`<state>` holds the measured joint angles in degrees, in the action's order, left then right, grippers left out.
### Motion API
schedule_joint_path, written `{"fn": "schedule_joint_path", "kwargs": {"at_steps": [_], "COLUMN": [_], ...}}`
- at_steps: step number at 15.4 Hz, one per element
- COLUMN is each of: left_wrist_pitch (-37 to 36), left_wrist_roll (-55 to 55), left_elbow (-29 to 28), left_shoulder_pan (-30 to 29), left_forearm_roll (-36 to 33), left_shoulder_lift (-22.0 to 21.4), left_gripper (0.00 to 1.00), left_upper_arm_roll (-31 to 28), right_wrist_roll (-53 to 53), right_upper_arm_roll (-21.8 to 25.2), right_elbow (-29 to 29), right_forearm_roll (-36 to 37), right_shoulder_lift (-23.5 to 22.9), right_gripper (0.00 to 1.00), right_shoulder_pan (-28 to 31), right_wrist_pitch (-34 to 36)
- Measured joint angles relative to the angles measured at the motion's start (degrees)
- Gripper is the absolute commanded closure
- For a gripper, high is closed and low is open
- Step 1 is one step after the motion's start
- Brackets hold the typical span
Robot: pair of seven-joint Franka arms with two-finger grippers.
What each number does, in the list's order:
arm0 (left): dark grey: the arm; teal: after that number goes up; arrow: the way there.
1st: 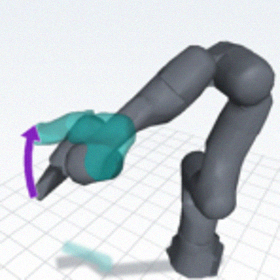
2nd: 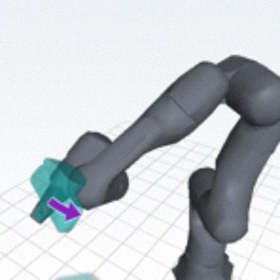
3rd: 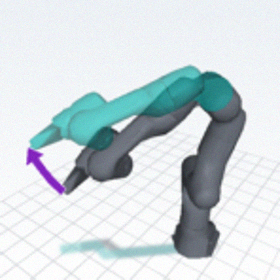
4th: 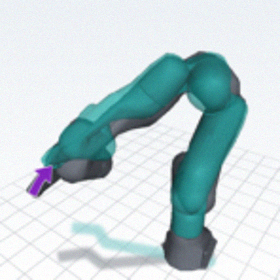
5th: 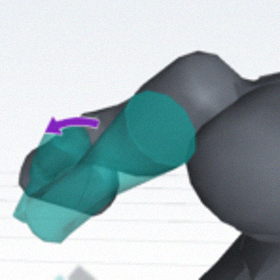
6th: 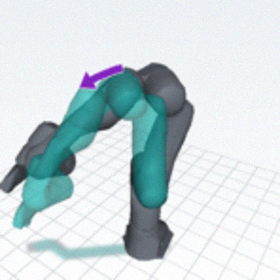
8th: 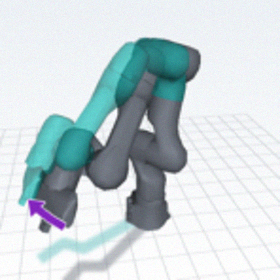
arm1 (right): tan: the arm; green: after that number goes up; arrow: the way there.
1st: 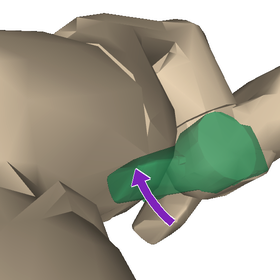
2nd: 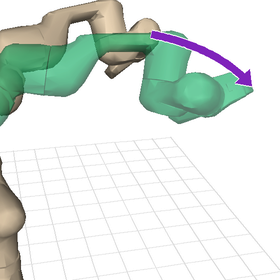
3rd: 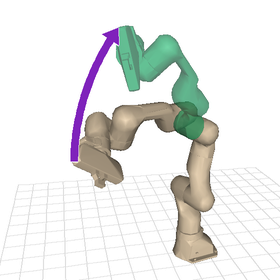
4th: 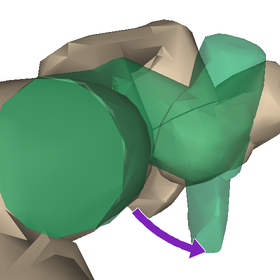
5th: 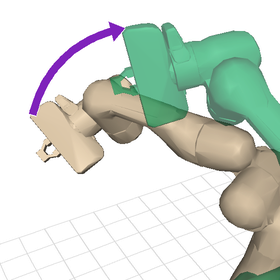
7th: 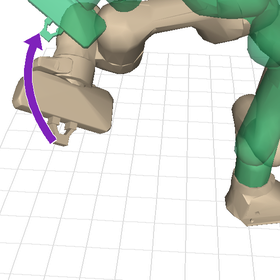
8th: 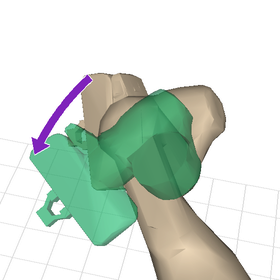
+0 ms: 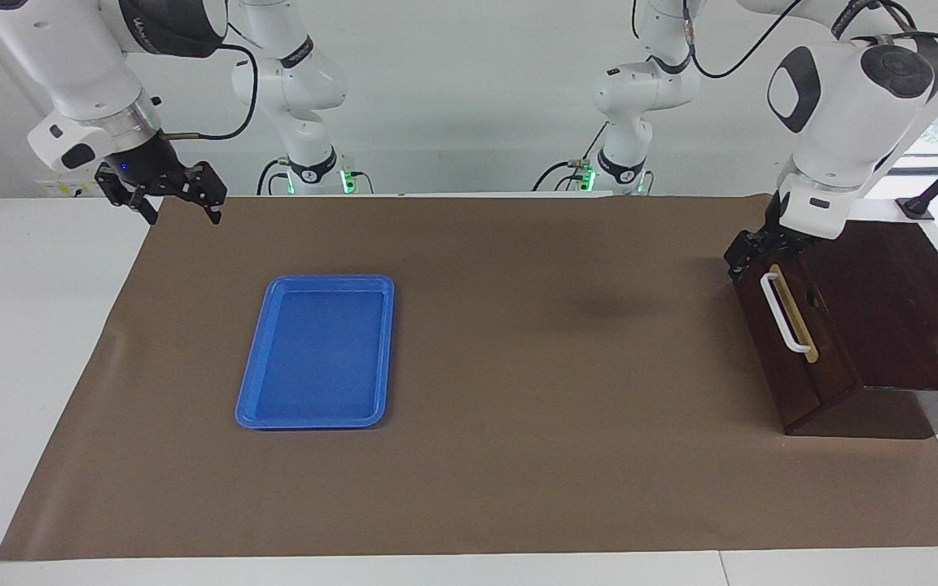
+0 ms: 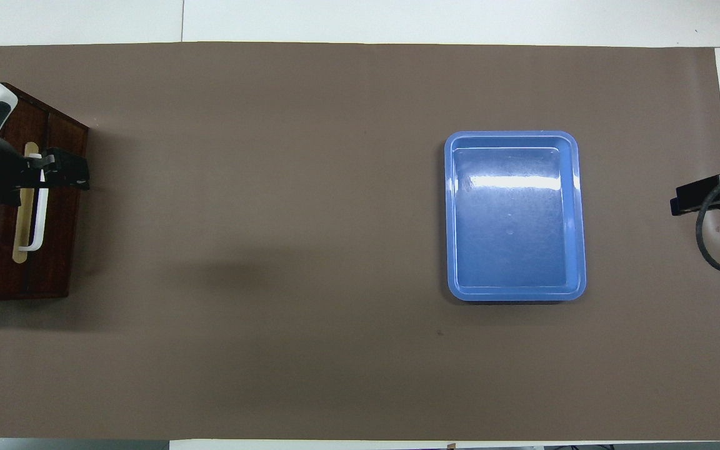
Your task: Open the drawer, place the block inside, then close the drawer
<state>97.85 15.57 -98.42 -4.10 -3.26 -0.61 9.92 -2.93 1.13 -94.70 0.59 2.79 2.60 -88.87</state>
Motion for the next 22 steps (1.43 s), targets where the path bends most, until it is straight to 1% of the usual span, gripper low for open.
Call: {"fn": "schedule_joint_path", "kwargs": {"at_steps": [4,8,11,16,17,18,22], "left_wrist_pitch": [-2.63,-3.14,-3.06,-3.1,-3.25,-3.61,-6.43], "left_wrist_roll": [-6.15,-7.26,-7.26,-7.27,-7.29,-7.31,-7.36], "left_elbow": [-0.15,-0.16,0.18,0.6,0.63,0.65,0.99], "left_shoulder_pan": [-0.09,-0.13,-0.13,-0.13,-0.12,-0.1,0.01], "left_forearm_roll": [0.27,0.68,2.11,2.41,2.46,2.48,3.21], "left_shoulder_lift": [-1.95,-2.36,-2.37,-2.36,-2.34,-2.3,-2.26], "left_gripper": [0.0,0.0,0.07,0.09,0.06,0.0,0.0], "left_upper_arm_roll": [-0.75,-1.0,-1.11,-1.15,-1.11,-1.04,-0.71], "right_wrist_roll": [0.01,0.02,0.03,0.03,0.03,0.04,0.04], "right_upper_arm_roll": [0.0,0.0,0.0,0.0,0.0,0.0,0.0], "right_elbow": [0.0,0.0,0.0,0.0,0.0,0.0,0.0], "right_forearm_roll": [0.0,0.0,0.0,0.0,0.0,0.0,0.0], "right_shoulder_lift": [0.01,0.01,0.01,0.01,0.01,0.01,0.01], "right_gripper": [0.0,0.0,0.0,0.0,0.0,0.0,0.0], "right_shoulder_pan": [0.0,0.0,0.0,0.0,0.0,0.0,0.0], "right_wrist_pitch": [0.0,0.0,0.0,0.0,0.0,0.0,0.0]}}
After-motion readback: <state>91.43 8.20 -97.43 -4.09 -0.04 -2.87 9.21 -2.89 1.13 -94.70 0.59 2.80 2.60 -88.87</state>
